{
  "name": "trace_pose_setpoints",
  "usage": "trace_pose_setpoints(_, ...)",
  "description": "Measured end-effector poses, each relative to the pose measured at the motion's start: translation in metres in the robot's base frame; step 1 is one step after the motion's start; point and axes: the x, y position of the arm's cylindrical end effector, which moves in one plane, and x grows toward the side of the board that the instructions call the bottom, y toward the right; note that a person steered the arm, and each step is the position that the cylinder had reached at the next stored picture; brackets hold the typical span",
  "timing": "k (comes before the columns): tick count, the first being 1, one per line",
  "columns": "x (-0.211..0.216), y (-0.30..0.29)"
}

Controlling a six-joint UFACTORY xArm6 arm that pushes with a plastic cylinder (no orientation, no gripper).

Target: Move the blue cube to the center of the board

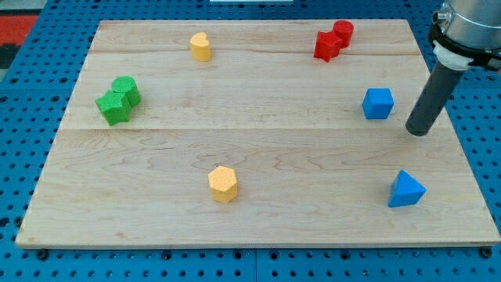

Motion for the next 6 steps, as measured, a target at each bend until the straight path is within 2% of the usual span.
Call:
trace_pose_setpoints(3, -0.001, 0.009)
trace_pose_setpoints(5, -0.043, 0.003)
trace_pose_setpoints(6, -0.048, -0.104)
